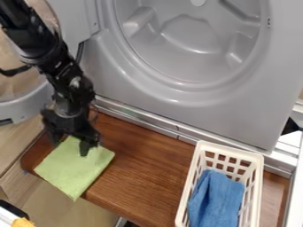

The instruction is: Moved the cloth to the left side of the table

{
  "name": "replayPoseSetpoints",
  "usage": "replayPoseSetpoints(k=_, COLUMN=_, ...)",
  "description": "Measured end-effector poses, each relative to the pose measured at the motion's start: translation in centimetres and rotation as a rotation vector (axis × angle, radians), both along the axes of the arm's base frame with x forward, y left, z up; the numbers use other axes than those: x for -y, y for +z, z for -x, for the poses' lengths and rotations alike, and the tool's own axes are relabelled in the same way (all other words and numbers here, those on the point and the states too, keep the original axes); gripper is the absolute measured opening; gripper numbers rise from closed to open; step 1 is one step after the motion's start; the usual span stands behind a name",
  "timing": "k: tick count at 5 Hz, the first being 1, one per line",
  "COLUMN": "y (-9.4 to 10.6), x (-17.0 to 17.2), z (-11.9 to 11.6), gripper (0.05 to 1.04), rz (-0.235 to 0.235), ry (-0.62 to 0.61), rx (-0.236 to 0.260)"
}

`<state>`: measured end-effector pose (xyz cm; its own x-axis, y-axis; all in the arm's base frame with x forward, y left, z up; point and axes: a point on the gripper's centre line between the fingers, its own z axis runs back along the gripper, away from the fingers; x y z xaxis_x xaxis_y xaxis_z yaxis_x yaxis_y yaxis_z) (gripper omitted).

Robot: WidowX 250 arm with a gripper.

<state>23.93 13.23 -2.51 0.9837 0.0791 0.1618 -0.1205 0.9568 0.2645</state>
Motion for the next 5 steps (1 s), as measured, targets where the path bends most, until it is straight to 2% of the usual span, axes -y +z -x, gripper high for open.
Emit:
replayPoseSetpoints(k=1, y=1.9, x=1.3, z=-0.7, gripper=0.999, rz=-0.014, ry=-0.023, rx=0.041)
replayPoseSetpoints(k=2, y=3.1, x=3.4, z=-1.6, gripper=0.999, rz=-0.018, ry=-0.068, rx=0.053)
replayPoseSetpoints(k=3, y=5.0, x=6.2, z=-3.5, gripper=0.999, rz=0.023, ry=-0.058, rx=0.064)
replayPoseSetpoints(k=4, y=6.9, x=8.0, z=-5.0, gripper=0.999, rz=0.060, ry=-0.014, rx=0.032)
replayPoseSetpoints(k=5, y=8.9, x=11.2, z=-6.5, gripper=0.999, rz=0.095, ry=-0.005, rx=0.022)
